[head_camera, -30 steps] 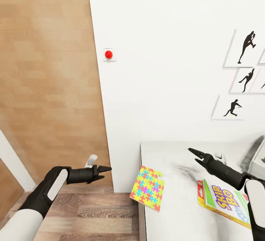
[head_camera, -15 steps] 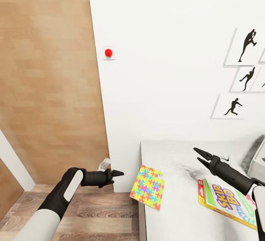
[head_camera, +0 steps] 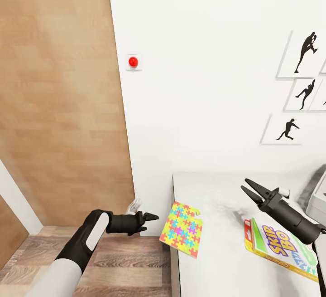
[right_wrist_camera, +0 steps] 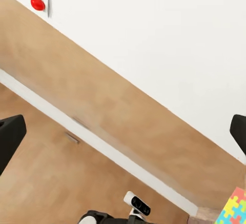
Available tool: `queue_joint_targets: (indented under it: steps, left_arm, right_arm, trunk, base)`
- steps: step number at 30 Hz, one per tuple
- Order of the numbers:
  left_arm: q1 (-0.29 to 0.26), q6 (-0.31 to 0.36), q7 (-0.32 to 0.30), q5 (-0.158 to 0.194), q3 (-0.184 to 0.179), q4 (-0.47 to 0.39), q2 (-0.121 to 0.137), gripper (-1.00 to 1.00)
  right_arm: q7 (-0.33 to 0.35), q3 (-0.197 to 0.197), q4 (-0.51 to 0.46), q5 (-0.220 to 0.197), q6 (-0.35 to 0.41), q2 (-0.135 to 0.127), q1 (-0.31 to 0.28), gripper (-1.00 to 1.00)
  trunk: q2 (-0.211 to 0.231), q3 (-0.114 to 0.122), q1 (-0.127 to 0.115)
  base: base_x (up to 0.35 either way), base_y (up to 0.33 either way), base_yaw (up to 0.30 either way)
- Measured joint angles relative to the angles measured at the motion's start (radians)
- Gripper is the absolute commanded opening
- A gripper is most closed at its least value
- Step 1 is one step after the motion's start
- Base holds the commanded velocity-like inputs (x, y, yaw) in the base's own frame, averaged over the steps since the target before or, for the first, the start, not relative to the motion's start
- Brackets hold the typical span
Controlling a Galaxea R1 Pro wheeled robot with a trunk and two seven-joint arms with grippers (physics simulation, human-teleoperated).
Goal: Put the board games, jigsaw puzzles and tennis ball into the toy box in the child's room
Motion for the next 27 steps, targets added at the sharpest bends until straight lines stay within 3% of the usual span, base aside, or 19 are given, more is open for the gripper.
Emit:
queue_joint_targets:
  steps: [4, 8, 19, 27]
  left_arm:
    - [0.000, -0.005, 0.000, 0.001, 0.000, 0.003, -0.004, 1.00]
    - [0.000, -0.008, 0.000, 0.002, -0.001, 0.006, -0.011, 1.00]
    - [0.000, -0.010, 0.000, 0.001, -0.002, 0.025, -0.046, 1.00]
    - [0.000, -0.011, 0.000, 0.001, -0.003, 0.028, -0.051, 1.00]
  right_arm:
    - [0.011, 0.000, 0.000, 0.002, -0.010, 0.000, 0.001, 1.00]
    - [0.015, 0.000, 0.000, 0.004, -0.015, 0.001, 0.001, 1.00]
    - [0.016, 0.001, 0.000, 0.026, -0.018, 0.001, 0.001, 1.00]
    - [0.016, 0.001, 0.000, 0.038, -0.018, 0.002, 0.001, 1.00]
  trunk:
    - [0.000, 0.000, 0.000]
    - [-0.028, -0.012, 0.015]
    - [-0.028, -0.013, 0.015]
    - [-0.028, -0.013, 0.016]
  base:
    - [0.000, 0.000, 0.000]
    - [0.000, 0.000, 0.000]
    - [0.000, 0.000, 0.000]
    - [-0.069, -0.074, 0.000]
